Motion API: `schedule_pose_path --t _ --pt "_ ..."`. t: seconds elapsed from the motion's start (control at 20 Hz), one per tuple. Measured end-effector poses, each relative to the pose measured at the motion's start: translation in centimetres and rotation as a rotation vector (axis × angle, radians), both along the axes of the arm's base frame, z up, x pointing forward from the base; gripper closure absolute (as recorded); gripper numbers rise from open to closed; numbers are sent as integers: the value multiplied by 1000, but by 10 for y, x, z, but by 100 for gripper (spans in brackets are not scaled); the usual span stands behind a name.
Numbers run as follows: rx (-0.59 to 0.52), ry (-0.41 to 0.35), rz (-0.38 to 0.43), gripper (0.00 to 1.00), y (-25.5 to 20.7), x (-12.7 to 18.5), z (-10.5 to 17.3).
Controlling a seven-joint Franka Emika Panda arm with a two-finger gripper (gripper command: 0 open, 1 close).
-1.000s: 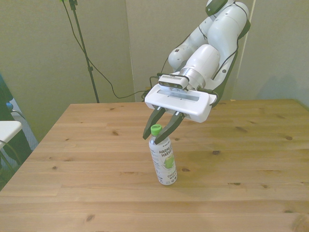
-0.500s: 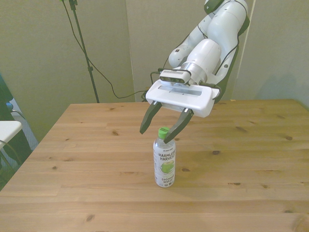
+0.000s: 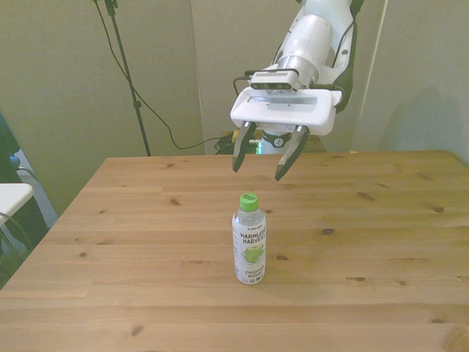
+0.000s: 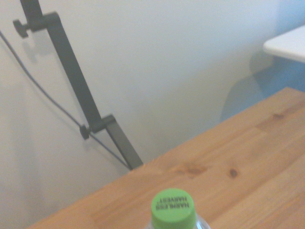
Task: Stand the water bottle
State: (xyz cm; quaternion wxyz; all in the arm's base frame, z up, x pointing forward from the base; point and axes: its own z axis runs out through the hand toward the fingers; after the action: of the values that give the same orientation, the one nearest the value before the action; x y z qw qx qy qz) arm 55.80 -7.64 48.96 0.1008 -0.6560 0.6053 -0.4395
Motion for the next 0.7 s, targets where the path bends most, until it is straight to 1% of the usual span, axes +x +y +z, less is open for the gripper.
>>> schedule_pose_path --t 0.2,0.4,0.5,0.65,0.7 --pt "86 167 81 0 -9 -9 9" --pt "159 359 178 0 -9 -13 9" --pt "186 442 224 0 -10 -16 9" --pt "207 533 286 0 -17 -23 8" --pt "211 553 307 0 -19 -27 8"
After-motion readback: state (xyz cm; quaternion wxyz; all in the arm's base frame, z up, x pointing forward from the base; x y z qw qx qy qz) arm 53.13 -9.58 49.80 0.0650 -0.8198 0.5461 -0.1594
